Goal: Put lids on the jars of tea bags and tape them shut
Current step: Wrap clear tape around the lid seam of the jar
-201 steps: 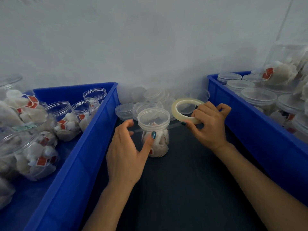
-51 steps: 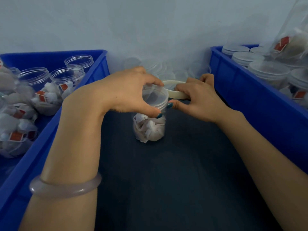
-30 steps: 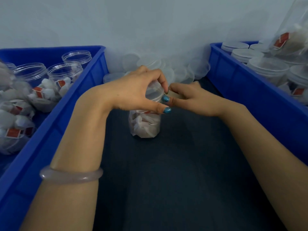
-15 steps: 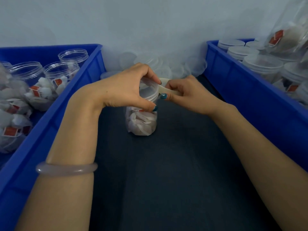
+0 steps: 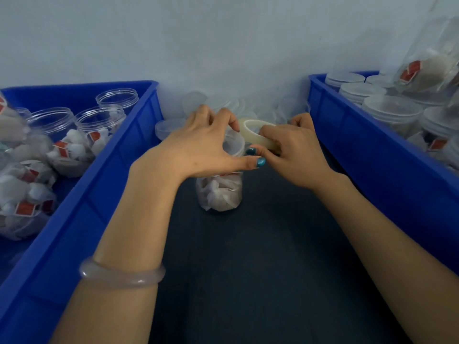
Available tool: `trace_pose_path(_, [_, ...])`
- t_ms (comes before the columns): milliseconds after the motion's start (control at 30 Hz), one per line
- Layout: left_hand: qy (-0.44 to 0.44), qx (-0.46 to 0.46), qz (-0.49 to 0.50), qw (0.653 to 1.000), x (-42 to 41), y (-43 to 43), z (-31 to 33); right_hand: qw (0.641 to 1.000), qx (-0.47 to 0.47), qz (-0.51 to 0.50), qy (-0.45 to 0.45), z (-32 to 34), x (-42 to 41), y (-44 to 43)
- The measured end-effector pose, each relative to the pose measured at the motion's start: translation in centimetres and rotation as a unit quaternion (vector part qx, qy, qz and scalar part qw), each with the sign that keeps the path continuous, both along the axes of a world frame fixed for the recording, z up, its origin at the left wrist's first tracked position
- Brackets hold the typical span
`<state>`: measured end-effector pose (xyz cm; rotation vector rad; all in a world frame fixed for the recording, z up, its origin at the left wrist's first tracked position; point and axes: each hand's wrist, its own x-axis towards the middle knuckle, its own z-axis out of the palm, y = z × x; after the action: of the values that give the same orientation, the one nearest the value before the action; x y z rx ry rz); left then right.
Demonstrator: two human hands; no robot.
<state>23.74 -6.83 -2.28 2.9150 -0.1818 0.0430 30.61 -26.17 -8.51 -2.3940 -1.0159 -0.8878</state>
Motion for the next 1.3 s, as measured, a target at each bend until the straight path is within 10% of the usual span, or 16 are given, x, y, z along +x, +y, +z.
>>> trace_pose_path(200, [-0.052, 0.136, 0.066, 0.987, -0.6, -0.2, 1.1, 0.999, -0.035, 0.018, -0.01, 0.5, 0.1, -0.5])
trace_pose_path(867, [0.011, -0.071, -0.087, 0.994, -1.0, 1.1, 1.5, 0.997, -0.029, -0.002, -0.072, 1.1, 0.0, 0.0])
trace_pose_path(1300, [-0.055, 0.129, 0.051, 0.989, -1.0, 0.1, 1.8, 0.997, -0.043, -0.002, -0.058, 1.2, 0.1, -0.6])
